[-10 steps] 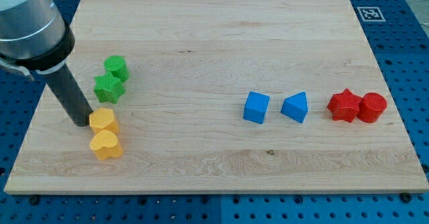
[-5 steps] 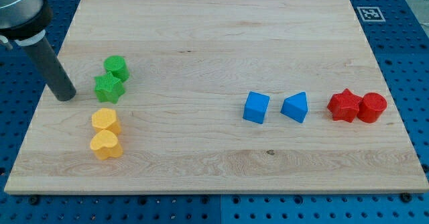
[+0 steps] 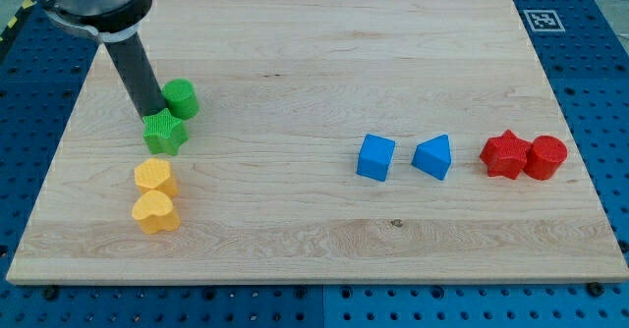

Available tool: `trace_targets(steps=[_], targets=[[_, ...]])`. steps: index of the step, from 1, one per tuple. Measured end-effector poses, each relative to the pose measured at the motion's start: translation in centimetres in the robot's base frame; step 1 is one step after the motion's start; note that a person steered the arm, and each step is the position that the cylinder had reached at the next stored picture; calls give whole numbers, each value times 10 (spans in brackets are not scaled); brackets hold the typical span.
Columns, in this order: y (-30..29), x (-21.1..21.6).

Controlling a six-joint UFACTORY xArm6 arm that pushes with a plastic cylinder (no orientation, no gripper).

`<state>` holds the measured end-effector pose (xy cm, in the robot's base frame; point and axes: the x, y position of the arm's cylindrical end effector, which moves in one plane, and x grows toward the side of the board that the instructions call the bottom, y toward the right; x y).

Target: Push the green star slightly right

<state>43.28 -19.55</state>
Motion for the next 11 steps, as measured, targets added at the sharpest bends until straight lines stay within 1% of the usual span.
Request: trace_targets(steps=[2,5,7,9,11], targets=[[-51,0],[-50,1],[-32,11],[-4,11],[-8,18]])
